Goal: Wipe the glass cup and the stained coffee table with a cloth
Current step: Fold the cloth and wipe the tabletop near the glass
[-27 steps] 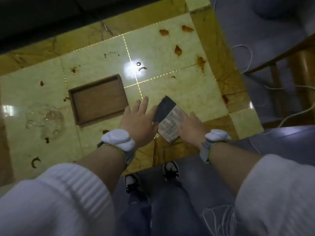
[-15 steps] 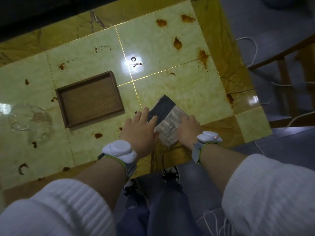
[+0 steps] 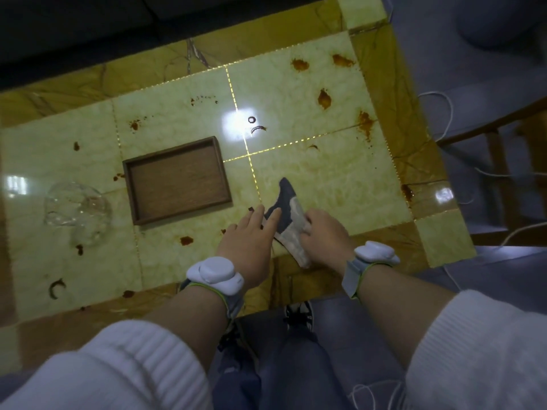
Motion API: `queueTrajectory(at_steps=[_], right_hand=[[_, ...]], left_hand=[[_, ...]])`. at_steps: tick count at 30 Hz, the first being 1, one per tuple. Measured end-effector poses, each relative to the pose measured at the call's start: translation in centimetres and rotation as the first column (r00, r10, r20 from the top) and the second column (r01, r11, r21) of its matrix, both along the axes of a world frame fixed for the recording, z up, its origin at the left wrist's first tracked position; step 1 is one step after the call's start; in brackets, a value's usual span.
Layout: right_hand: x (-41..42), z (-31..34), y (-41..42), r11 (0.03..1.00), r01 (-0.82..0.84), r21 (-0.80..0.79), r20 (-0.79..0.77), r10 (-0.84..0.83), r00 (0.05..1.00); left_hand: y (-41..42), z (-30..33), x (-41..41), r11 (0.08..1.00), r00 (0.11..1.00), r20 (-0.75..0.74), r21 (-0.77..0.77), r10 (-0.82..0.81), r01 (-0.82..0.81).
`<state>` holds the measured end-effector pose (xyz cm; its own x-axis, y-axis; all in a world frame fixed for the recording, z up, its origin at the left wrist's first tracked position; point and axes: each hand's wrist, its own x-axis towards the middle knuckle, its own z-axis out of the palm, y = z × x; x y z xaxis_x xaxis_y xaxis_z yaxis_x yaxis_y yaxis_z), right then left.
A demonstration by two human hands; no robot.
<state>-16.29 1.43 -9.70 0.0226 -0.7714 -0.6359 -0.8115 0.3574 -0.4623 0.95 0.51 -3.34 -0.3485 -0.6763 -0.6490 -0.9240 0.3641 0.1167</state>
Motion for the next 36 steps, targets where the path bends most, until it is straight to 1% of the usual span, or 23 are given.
queueTrajectory(at_steps=[2, 5, 10, 12, 14, 16, 19, 21, 22, 24, 25, 27, 30, 32, 36], right_hand=[[1.4, 2.0, 0.2, 0.999, -0.002, -0.052, 0.121, 0.008, 0.993], [3.4, 5.3, 0.4, 0.981, -0.073, -0.18, 0.229, 0.114, 0.967], [6.9, 10.1, 0.0, 0.963, -0.104, -0.249, 0.31, 0.181, 0.934], [7.8, 10.9, -0.2, 0.971, -0.064, -0.229, 0.323, 0.138, 0.936], [9.3, 11.3, -0.4, 0.976, -0.045, -0.215, 0.314, 0.113, 0.943], [11.6, 11.9, -0.3, 0.974, -0.079, -0.211, 0.303, 0.142, 0.942], [15.9, 12.8, 0.1, 0.973, -0.091, -0.211, 0.315, 0.155, 0.936], [19.0, 13.3, 0.5, 0.971, -0.085, -0.222, 0.304, 0.152, 0.94], [20.7, 13.4, 0.8, 0.97, -0.089, -0.227, 0.295, 0.156, 0.943], [24.1, 13.8, 1.2, 0.965, -0.109, -0.238, 0.279, 0.176, 0.944], [25.8, 13.9, 1.4, 0.965, -0.122, -0.234, 0.272, 0.186, 0.944], [27.5, 13.9, 1.5, 0.964, -0.13, -0.232, 0.264, 0.191, 0.945], [33.7, 14.2, 2.6, 0.953, -0.19, -0.238, 0.245, 0.248, 0.937], [35.6, 14.5, 2.9, 0.947, -0.198, -0.252, 0.225, 0.256, 0.94], [40.4, 14.4, 3.8, 0.924, -0.29, -0.249, 0.189, 0.34, 0.921]], left_hand=[[-0.1, 1.3, 0.4, 0.999, 0.999, -0.016, -0.029, 0.035, -0.036], [-0.3, 3.1, 1.7, 0.993, 0.997, -0.009, -0.09, 0.072, -0.072], [-0.2, 5.6, 6.5, 0.97, 0.979, -0.003, -0.133, 0.202, -0.201], [0.1, 6.5, 8.0, 0.958, 0.967, -0.011, -0.134, 0.254, -0.253], [0.9, 7.1, 10.2, 0.933, 0.938, -0.075, -0.099, 0.34, -0.346], [1.8, 7.7, 13.1, 0.896, 0.893, -0.152, -0.071, 0.424, -0.438], [3.5, 8.4, 17.6, 0.853, 0.832, -0.259, -0.054, 0.49, -0.519], [4.4, 9.0, 20.6, 0.82, 0.781, -0.3, 0.006, 0.547, -0.572], [4.9, 9.3, 22.3, 0.805, 0.762, -0.292, 0.054, 0.578, -0.591], [5.8, 9.5, 25.5, 0.768, 0.735, -0.224, 0.153, 0.64, -0.622], [6.3, 9.7, 27.0, 0.75, 0.724, -0.197, 0.178, 0.661, -0.637], [6.7, 10.0, 28.5, 0.727, 0.705, -0.178, 0.177, 0.686, -0.663], [8.8, 10.1, 34.4, 0.65, 0.62, -0.198, 0.183, 0.759, -0.738], [9.4, 10.0, 36.2, 0.628, 0.593, -0.212, 0.19, 0.777, -0.754], [11.2, 9.2, 41.4, 0.569, 0.534, -0.204, 0.19, 0.82, -0.8]])
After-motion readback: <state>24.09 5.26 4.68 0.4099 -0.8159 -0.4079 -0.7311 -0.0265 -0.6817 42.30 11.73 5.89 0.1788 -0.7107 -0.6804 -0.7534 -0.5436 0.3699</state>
